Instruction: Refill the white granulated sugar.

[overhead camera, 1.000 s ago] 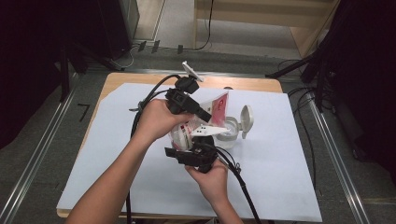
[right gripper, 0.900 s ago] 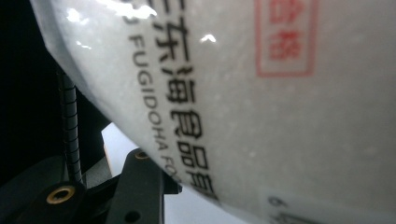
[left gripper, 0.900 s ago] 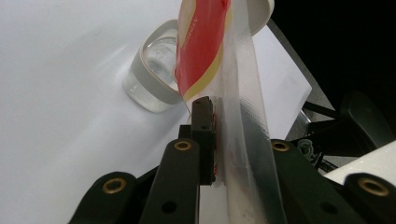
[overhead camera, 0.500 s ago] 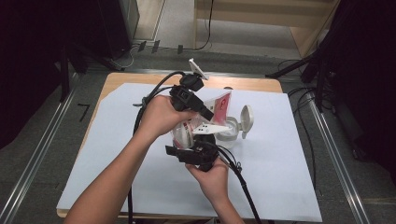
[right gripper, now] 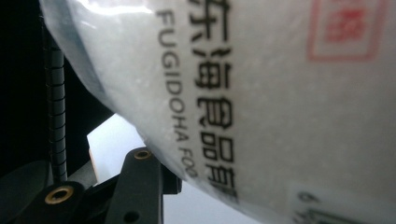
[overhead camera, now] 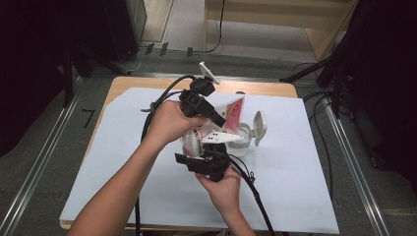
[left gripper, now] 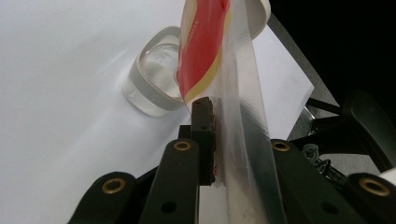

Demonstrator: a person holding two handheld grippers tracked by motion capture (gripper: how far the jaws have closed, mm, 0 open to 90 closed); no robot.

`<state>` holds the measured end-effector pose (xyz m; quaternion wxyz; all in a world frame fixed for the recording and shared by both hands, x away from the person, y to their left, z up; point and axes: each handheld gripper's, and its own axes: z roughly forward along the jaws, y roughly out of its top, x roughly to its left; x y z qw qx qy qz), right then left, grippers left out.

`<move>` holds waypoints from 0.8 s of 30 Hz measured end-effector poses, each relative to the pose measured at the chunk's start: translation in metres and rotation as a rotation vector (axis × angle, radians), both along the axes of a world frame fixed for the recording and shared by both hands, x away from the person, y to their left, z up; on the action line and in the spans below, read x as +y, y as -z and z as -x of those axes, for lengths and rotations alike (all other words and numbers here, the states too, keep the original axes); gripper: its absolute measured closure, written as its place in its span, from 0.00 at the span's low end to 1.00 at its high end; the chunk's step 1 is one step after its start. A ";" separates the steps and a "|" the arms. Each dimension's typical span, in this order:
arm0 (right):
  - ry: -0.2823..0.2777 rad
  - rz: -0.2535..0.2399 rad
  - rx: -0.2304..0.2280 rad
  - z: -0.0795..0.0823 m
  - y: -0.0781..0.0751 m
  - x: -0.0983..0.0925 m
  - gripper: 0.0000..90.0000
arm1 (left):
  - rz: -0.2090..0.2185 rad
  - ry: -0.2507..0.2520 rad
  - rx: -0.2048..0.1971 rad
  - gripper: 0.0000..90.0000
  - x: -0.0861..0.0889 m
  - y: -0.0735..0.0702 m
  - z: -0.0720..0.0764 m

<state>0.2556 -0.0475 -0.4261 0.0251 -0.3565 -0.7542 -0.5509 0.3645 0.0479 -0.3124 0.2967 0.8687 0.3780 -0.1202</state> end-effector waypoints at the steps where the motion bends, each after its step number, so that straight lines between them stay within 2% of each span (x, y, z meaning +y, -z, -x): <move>1: 0.004 -0.004 0.001 0.000 0.000 0.000 0.68 | -0.003 0.005 -0.008 0.91 0.000 0.000 0.000; 2: 0.007 -0.008 -0.001 0.000 0.000 0.001 0.68 | 0.005 -0.004 -0.006 0.91 0.000 0.000 0.001; 14: 0.005 -0.040 -0.001 -0.001 -0.002 -0.002 0.67 | -0.029 0.001 -0.009 0.91 -0.006 -0.005 -0.001; 21: 0.009 -0.019 -0.017 0.001 -0.003 -0.002 0.68 | -0.049 0.017 -0.033 0.93 -0.008 -0.005 -0.001; 24: 0.012 -0.018 -0.019 0.001 -0.003 -0.002 0.68 | -0.041 0.019 -0.031 0.93 -0.008 -0.005 -0.001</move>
